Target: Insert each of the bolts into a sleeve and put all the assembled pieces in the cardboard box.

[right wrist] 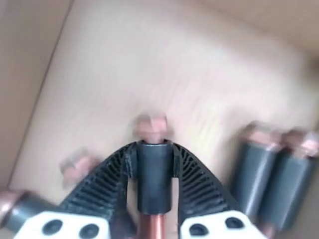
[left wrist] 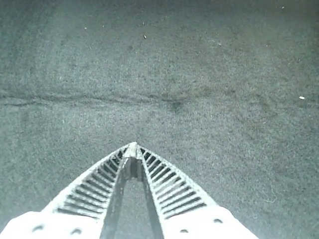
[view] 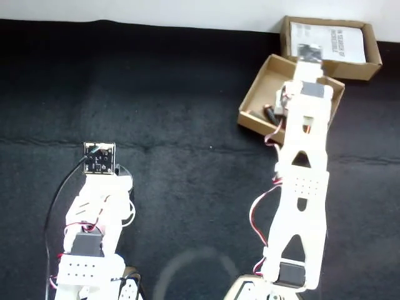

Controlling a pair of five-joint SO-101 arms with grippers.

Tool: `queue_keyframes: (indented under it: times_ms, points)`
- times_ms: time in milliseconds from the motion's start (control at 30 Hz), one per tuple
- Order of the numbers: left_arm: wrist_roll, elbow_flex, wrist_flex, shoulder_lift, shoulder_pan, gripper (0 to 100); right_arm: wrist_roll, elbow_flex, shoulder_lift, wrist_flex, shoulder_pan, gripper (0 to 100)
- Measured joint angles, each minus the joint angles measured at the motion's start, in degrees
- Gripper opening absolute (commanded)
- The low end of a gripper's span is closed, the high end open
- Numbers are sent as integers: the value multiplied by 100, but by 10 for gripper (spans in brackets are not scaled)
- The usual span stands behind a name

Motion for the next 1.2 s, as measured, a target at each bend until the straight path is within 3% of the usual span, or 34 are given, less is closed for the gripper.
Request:
queue_keyframes:
  times_ms: [167, 333, 433, 767, 1200]
  points:
    - [0, 0, 0, 0, 0, 10, 88, -237, 26, 642, -53, 33]
    - [0, 0, 0, 0, 0, 10, 88, -695, 105, 1178, -53, 254]
    - [0, 0, 0, 0, 0, 10, 114, -1046, 132, 1530, -53, 337]
    - [0, 0, 0, 0, 0, 10, 158, -1820, 53, 2013, -9, 340]
    - [0, 0, 0, 0, 0, 10, -527, -1829, -2743, 2031, 70, 336]
